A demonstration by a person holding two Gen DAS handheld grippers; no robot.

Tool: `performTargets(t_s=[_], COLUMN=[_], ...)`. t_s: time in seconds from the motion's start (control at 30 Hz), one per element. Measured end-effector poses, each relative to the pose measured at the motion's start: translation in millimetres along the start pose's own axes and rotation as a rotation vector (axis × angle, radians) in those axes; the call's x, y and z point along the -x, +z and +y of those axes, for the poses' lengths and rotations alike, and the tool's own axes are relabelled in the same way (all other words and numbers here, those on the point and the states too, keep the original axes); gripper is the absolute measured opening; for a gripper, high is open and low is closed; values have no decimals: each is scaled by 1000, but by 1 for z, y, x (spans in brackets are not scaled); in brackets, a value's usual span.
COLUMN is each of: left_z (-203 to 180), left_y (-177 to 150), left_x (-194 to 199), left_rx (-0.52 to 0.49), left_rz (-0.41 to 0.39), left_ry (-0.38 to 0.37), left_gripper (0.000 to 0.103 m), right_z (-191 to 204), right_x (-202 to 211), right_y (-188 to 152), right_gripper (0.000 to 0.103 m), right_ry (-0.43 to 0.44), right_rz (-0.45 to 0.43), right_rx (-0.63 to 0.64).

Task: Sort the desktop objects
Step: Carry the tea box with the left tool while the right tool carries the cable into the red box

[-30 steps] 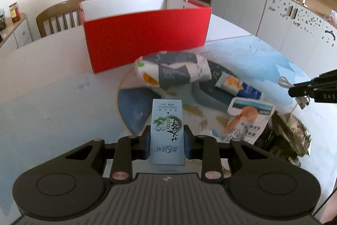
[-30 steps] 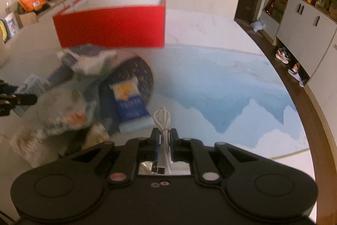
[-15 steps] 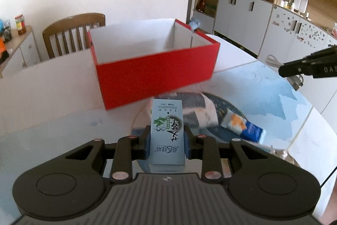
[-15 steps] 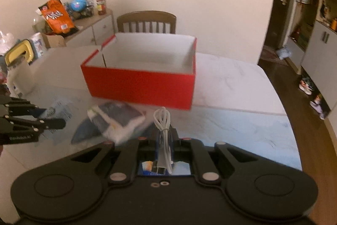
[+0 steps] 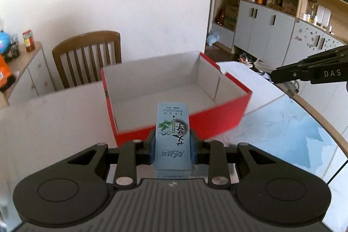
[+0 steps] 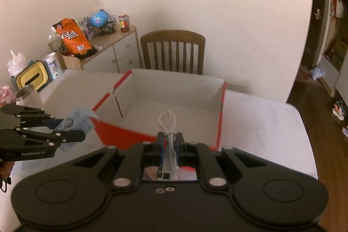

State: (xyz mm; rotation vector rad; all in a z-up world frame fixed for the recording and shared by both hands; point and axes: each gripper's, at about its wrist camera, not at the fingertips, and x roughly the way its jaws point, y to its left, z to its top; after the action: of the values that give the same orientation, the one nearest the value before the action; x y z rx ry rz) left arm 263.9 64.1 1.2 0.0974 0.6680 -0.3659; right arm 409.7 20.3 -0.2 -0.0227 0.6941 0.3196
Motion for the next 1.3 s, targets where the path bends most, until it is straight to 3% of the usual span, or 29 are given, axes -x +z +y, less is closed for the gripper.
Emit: performTargets(t_s=[0.4,0.77,1.0,1.3], left_z=[11,21,17,27], left_y=[40,69,71,68], left_x=[-48,-106,-147,-193], left_rx=[-52,-85,-162,-168], left_rz=[18,81,157,268], left_ry=[39,40,21,13], left_gripper=[28,28,28,28], right_z=[-15,-26,-34,-37], right_x=[-47,-98,-130,-168], right_y=[22,34,32,31], right_gripper=[8,8,8,8], right_ry=[2,-32,-57,-45], right_rz=[21,85,112,191], right_rx=[11,26,33,35])
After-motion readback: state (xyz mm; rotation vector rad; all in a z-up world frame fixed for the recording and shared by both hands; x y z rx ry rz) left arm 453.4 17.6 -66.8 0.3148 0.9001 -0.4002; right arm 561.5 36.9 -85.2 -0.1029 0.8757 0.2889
